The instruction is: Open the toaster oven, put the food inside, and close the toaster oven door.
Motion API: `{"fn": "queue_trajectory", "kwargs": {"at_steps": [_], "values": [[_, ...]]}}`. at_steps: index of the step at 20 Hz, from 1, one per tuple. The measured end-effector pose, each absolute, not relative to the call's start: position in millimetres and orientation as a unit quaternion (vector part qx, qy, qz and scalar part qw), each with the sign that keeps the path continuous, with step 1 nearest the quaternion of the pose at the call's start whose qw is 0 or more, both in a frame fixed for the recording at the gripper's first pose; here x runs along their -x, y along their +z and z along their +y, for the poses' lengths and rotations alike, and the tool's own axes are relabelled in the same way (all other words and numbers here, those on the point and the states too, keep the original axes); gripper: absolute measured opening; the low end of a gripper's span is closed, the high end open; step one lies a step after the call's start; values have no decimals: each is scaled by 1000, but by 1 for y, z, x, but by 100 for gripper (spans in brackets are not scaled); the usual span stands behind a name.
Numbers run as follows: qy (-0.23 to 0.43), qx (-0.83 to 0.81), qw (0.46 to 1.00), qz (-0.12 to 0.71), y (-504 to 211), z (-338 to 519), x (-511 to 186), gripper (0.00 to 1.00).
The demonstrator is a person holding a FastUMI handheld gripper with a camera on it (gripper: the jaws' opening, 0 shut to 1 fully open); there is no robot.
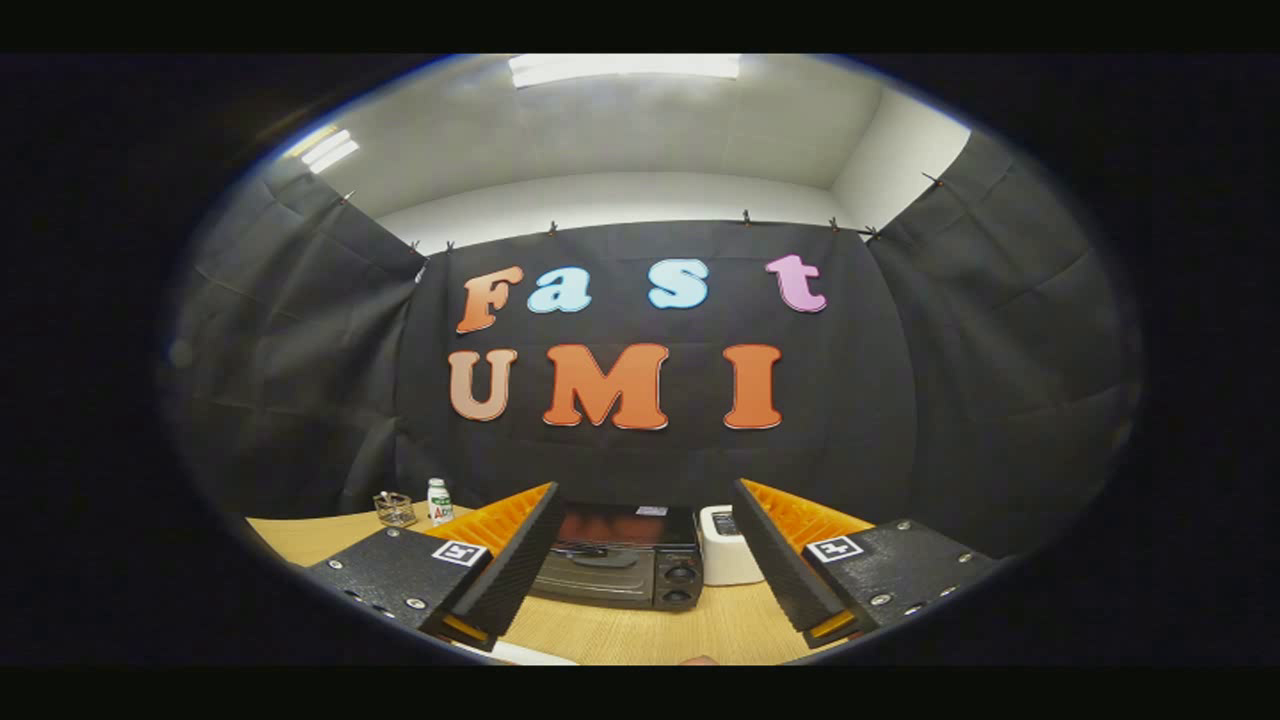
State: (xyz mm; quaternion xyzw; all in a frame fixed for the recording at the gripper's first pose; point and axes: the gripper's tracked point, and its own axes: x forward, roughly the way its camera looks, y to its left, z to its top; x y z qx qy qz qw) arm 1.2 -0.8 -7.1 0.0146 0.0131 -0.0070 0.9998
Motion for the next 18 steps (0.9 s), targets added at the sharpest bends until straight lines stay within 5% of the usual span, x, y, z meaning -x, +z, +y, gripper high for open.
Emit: {"fn": "queue_trajectory", "kwargs": {"at_steps": [18], "values": [[12, -9, 1000, 15, -14, 14, -5, 100]]}}
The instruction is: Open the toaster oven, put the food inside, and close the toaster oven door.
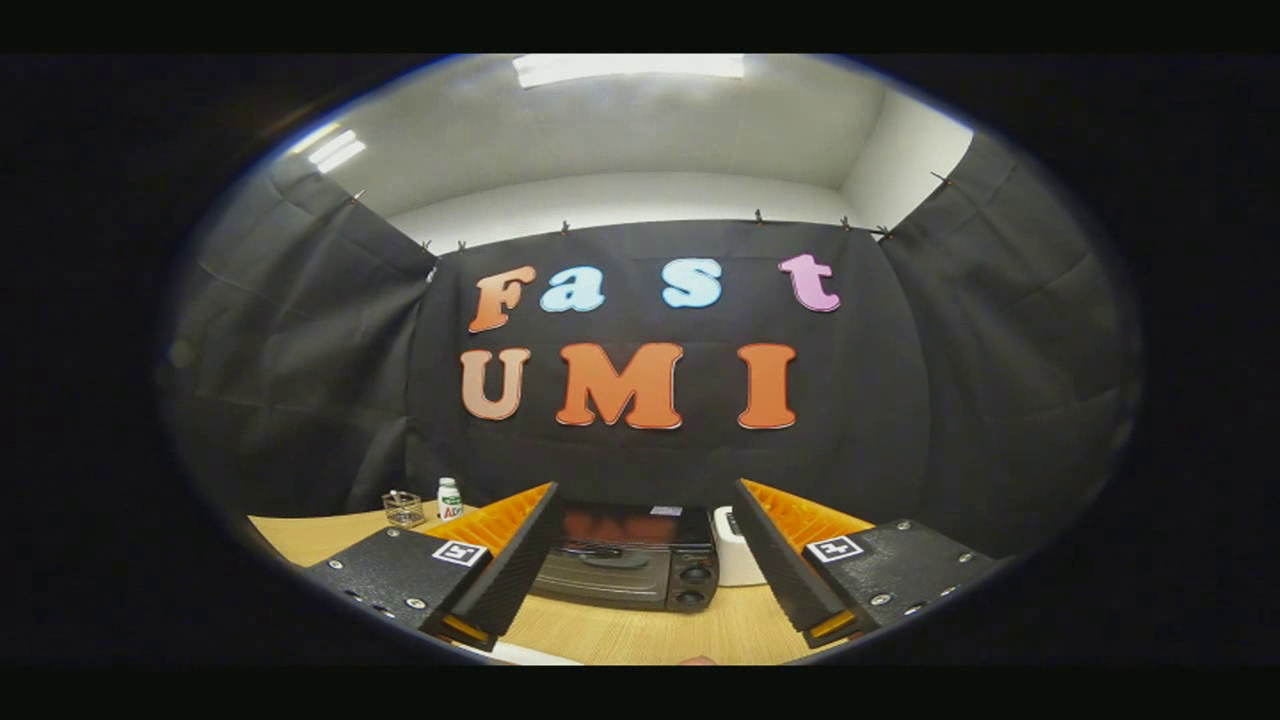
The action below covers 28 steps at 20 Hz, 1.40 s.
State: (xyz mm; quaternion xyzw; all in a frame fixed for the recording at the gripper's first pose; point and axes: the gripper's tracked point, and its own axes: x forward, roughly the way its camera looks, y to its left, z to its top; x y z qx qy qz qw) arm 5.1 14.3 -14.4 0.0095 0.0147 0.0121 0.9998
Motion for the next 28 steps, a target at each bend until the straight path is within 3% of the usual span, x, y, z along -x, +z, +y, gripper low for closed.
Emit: {"fn": "queue_trajectory", "kwargs": {"at_steps": [9, 21, 28], "values": [[9, -21, 999, 41, -53, 31, -52, 100], [42, -51, 988, 137, -167, 109, -138, 100], [24, -55, 986, 155, -200, 117, -163, 100]]}}
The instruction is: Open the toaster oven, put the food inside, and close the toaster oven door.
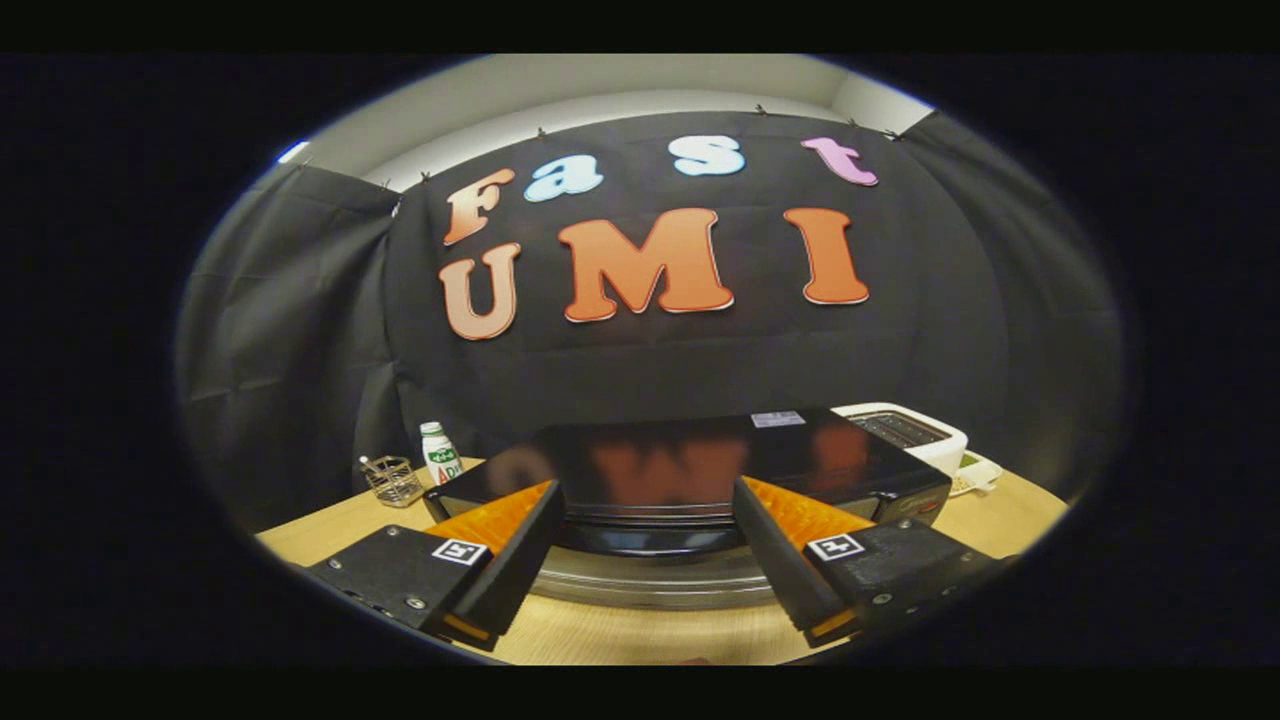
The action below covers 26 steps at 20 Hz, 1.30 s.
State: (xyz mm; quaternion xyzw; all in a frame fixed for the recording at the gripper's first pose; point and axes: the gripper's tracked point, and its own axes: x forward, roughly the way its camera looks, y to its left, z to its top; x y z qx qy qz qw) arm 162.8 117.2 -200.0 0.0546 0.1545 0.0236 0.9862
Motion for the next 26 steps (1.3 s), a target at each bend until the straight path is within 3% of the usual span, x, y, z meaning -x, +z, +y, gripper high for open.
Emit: {"fn": "queue_trajectory", "kwargs": {"at_steps": [4, 11, 18, 26], "values": [[18, -16, 990, 142, -202, 118, -159, 100], [28, -32, 990, 135, -202, 122, -136, 85], [50, -8, 988, 148, -208, 127, -78, 85], [84, 20, 972, 219, -250, 134, -13, 85]]}}
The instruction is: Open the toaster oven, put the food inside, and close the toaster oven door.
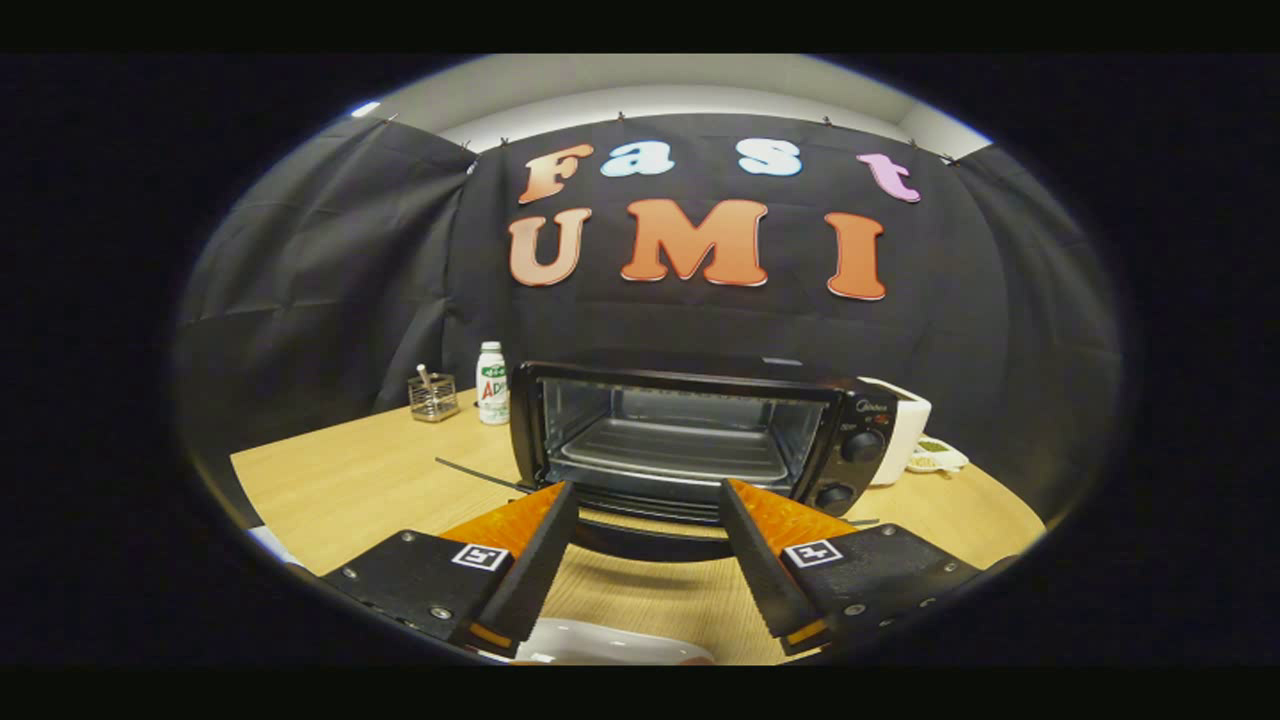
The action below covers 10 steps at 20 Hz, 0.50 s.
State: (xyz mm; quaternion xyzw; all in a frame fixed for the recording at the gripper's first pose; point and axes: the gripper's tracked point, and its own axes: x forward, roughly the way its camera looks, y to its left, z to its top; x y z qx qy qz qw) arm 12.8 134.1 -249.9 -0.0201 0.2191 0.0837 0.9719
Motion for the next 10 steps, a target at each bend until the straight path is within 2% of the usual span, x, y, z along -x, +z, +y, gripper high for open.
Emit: {"fn": "queue_trajectory", "kwargs": {"at_steps": [5, 10], "values": [[110, 2, 944, 310, -296, 136, 19, 85], [96, -44, 922, 373, -328, 124, 34, 84]]}}
